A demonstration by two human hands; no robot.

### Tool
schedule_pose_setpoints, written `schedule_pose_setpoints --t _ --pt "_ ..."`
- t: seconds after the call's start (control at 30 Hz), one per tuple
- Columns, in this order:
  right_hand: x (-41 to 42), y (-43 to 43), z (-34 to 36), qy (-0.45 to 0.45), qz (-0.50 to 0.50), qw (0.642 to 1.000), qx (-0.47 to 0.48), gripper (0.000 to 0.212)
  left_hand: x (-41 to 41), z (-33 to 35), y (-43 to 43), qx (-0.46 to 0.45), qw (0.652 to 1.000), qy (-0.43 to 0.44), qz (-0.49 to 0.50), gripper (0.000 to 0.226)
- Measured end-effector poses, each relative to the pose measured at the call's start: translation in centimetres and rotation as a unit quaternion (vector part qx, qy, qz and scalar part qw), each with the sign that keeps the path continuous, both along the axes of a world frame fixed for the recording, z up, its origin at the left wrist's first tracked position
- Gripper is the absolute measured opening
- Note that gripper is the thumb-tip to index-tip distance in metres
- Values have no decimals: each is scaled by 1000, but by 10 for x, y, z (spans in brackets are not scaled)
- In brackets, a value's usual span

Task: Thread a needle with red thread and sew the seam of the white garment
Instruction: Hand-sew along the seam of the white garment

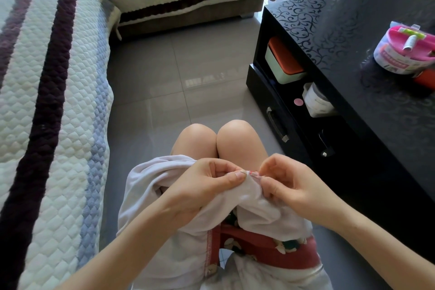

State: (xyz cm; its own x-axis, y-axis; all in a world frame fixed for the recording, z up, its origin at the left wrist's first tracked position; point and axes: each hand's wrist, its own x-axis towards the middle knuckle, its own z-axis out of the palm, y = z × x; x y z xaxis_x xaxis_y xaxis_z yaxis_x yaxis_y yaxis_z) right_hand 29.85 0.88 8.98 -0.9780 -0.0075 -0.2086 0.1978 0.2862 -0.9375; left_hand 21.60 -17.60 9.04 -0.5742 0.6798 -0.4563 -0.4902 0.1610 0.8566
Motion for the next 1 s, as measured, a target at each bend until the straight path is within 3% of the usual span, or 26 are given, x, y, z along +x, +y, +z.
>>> schedule_pose_setpoints --t 0.13,0.27,0.33,0.4,0.47,0.57,0.67,0.83,1.0 --pt "1 4 -4 25 -5 999 48 16 1 -1 3 5 1000 1 7 8" --pt "-4 -10 0 50 -33 998 -12 10 0 0 6 -18 999 42 3 20" --pt "-6 -13 1 67 -47 997 5 8 -2 1 5 -21 999 47 4 24" --pt "-4 -10 0 143 -53 975 160 7 -2 2 4 -16 999 44 -1 25" --pt "-4 -9 1 245 -60 918 307 14 -2 3 4 -14 999 45 -2 26" --pt "-9 -13 -1 345 -33 873 343 16 -2 5 4 -14 998 58 -16 21" --pt "-15 -14 -3 398 -22 851 341 19 -5 6 3 -20 998 63 -22 9" --pt "-21 -22 -3 478 1 823 308 14 -7 15 1 -43 994 99 -31 10" --pt "-22 -30 14 451 10 882 134 14 -5 17 5 -154 956 247 -20 28"
